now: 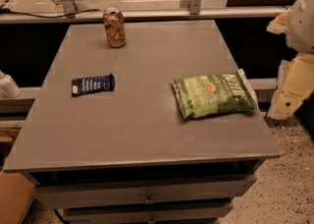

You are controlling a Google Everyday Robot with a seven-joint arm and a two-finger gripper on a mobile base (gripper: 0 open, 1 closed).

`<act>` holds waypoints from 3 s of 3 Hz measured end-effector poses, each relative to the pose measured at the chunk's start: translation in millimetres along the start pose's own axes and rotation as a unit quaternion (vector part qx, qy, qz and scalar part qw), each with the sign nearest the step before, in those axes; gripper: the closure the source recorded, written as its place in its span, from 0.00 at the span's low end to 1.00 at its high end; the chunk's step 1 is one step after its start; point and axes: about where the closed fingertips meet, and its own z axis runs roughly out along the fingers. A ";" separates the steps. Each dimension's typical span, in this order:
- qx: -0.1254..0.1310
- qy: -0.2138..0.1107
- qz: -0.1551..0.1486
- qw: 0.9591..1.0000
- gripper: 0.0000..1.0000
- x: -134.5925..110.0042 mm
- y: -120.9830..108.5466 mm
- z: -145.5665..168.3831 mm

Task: Pick rxbar blueberry

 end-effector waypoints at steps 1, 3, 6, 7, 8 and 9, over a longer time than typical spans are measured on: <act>0.000 0.000 0.000 1.000 0.00 0.0 0.0 0.0; 0.011 -0.058 -0.055 0.997 0.00 -58.0 -9.7 33.8; 0.018 -0.135 -0.097 0.986 0.00 -188.5 -40.0 93.3; 0.010 -0.137 -0.100 0.985 0.00 -221.9 -43.0 114.8; 0.000 -0.128 -0.097 0.987 0.00 -249.7 -39.6 136.1; -0.023 -0.128 -0.092 0.987 0.00 -272.0 -31.8 155.6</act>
Offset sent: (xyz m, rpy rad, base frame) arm 0.0277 0.0576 -0.0218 0.0633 -0.0773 0.1600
